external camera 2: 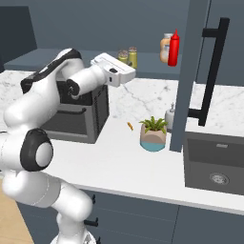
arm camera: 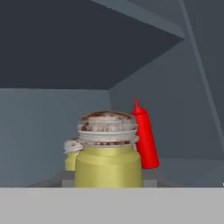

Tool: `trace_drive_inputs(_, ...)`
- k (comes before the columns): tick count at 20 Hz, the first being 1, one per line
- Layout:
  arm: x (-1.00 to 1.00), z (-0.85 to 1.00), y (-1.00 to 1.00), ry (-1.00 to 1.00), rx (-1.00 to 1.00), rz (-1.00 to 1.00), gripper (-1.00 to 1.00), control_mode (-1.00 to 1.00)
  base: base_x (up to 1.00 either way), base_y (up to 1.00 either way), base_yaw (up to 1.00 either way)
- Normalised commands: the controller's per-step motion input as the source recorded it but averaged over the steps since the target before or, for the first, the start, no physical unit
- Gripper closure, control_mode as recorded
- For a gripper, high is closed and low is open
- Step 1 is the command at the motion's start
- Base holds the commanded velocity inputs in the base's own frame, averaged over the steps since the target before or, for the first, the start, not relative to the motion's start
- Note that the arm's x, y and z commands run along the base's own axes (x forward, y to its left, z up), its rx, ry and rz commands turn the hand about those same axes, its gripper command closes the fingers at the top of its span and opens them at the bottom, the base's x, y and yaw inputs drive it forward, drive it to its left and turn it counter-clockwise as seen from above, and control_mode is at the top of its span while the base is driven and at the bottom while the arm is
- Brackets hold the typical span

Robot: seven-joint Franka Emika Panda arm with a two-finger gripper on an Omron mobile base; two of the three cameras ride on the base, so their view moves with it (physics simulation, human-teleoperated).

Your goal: Put the shaker and condiment bottle from the counter next to their counterparts in the cabinet.

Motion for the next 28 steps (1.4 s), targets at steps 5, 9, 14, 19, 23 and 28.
trace_drive_inputs(5,0.0,0.27,0.0,0.09,0.0,-0.04,1.0,-1.0,0.0,0.0,0.0)
trace_drive_inputs(9,0.0,0.33,0.01,0.15,0.0,-0.02,1.0,-1.0,0.0,0.0,0.0)
trace_drive_inputs(14,0.0,0.3,0.06,0.13,0.0,-0.02,1.0,-1.0,0.0,0.0,0.0)
trace_drive_inputs(19,0.0,0.27,0.16,0.11,0.0,-0.01,1.0,-1.0,0.0,0.0,0.0)
trace_drive_inputs(23,0.0,0.28,0.15,0.13,0.0,0.0,1.0,-1.0,0.0,0.0,0.0)
trace_drive_inputs(28,0.0,0.08,0.04,0.09,0.0,0.0,1.0,-1.0,0.0,0.0,0.0)
